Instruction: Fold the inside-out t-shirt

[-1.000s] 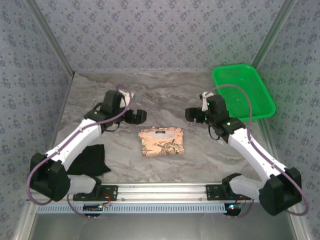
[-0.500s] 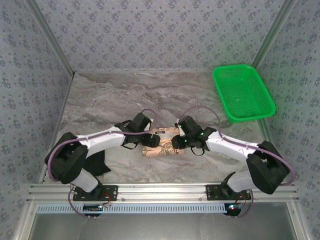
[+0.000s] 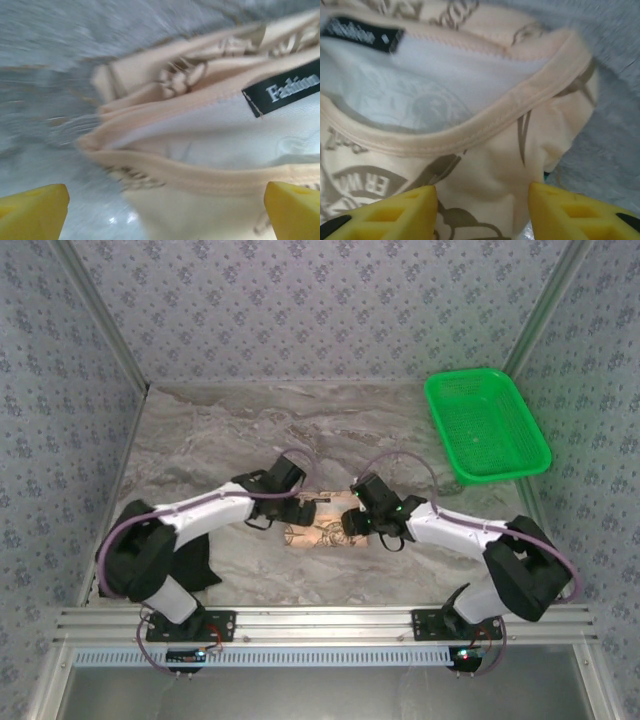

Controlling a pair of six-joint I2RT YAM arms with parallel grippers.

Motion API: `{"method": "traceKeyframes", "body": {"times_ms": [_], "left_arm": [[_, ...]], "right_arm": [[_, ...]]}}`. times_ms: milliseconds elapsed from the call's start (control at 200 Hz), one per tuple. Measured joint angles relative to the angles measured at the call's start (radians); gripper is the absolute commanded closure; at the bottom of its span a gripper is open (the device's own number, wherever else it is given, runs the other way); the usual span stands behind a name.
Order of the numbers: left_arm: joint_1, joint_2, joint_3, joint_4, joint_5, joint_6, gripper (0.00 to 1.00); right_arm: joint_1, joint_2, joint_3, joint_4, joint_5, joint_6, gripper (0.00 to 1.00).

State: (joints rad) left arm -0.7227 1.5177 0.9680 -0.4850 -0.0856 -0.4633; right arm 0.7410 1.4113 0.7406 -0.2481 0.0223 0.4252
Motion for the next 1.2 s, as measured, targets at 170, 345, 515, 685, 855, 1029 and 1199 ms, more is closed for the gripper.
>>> {"method": "traceKeyframes", "body": {"times_ms": [170,345,515,685,855,1029,1199], "left_arm": [[0.259,-0.296,0.0,-0.224,-0.017,-0.194,0.0],[0.617,-0.562,-0.22,-0.439,0.037,-0.341,0.0],[0.658,-0.484,-0.307,-0.533,0.087,-0.388,0.0],[0.663,-0.235,-0.371,-0.399,0.13,-0.41,0.02],[0.594,-0.14,-0.335,-0.401,0.124,-0.478,0.01],[0.448,-0.071,-0.281,-0.419,0.023,-0.588,0.01],[0.297,0.051,-0.178,-0.519,-0.101,-0.697,0.0]], "right_arm": [[0.069,-0.026,0.086,-0.029,0.05,-0.03,0.35],[0.186,0.021,0.132,-0.026,0.033,-0.088,0.34],[0.23,0.137,0.149,-0.013,-0.018,-0.125,0.32],[0.229,0.211,0.177,-0.018,0.029,-0.104,0.31],[0.175,0.231,0.173,-0.017,0.073,-0.06,0.3],[0.091,0.216,0.132,-0.008,0.087,-0.044,0.3],[-0.012,0.175,0.088,0.002,0.075,-0.045,0.3]]}}
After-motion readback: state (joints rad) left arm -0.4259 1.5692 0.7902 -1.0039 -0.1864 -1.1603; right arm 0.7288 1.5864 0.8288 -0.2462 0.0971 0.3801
